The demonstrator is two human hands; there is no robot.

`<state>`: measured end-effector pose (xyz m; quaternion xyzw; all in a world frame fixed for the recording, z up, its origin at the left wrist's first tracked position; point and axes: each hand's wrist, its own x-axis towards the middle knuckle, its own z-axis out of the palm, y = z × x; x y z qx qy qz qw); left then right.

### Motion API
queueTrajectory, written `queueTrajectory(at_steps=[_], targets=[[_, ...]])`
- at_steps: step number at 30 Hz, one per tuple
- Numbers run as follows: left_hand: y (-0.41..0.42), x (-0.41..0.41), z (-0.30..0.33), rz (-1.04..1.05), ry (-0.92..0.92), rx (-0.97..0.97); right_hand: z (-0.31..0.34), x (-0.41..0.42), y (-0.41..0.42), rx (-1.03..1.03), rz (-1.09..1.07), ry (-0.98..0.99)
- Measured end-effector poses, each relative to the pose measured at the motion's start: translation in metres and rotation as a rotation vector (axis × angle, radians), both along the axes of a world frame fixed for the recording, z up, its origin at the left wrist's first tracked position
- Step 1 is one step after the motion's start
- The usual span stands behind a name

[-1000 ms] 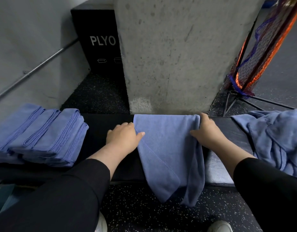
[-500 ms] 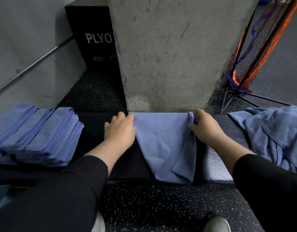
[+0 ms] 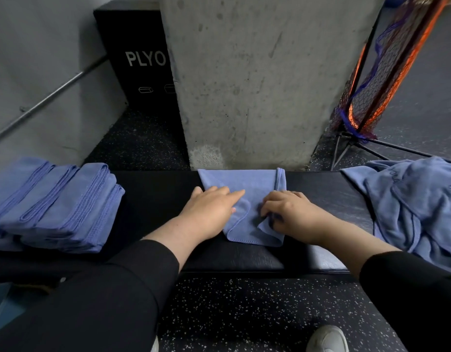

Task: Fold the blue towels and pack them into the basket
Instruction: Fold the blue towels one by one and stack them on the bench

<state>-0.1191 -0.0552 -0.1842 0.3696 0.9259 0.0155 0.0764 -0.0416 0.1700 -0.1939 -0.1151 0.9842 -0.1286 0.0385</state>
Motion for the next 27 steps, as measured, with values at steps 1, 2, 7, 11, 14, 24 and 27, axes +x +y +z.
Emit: queueTrajectory(at_steps=[1, 2, 7, 11, 14, 24, 27], targets=[[0.003, 0.001, 0.000, 0.001, 0.006, -0.024, 0.002, 0.004, 0.001, -0.011, 0.011, -0.025], [0.006, 0.001, -0.001, 0.004, 0.007, -0.046, 0.004, 0.007, 0.004, -0.015, 0.013, -0.047], [0.022, -0.007, -0.008, -0.073, 0.061, -0.065, 0.007, 0.015, 0.015, 0.053, 0.012, -0.063], [0.020, -0.008, -0.005, 0.009, 0.067, -0.016, 0.006, 0.020, 0.028, -0.017, -0.070, 0.021], [0.002, -0.016, -0.003, 0.052, 0.049, 0.058, 0.009, 0.024, 0.040, -0.052, -0.148, 0.055], [-0.098, -0.017, 0.018, 0.051, 0.017, 0.341, 0.024, 0.046, 0.056, 0.042, 0.089, 0.335], [-0.113, -0.003, 0.011, -0.033, 0.025, 0.253, 0.012, 0.062, 0.045, 0.113, 0.082, 0.218]])
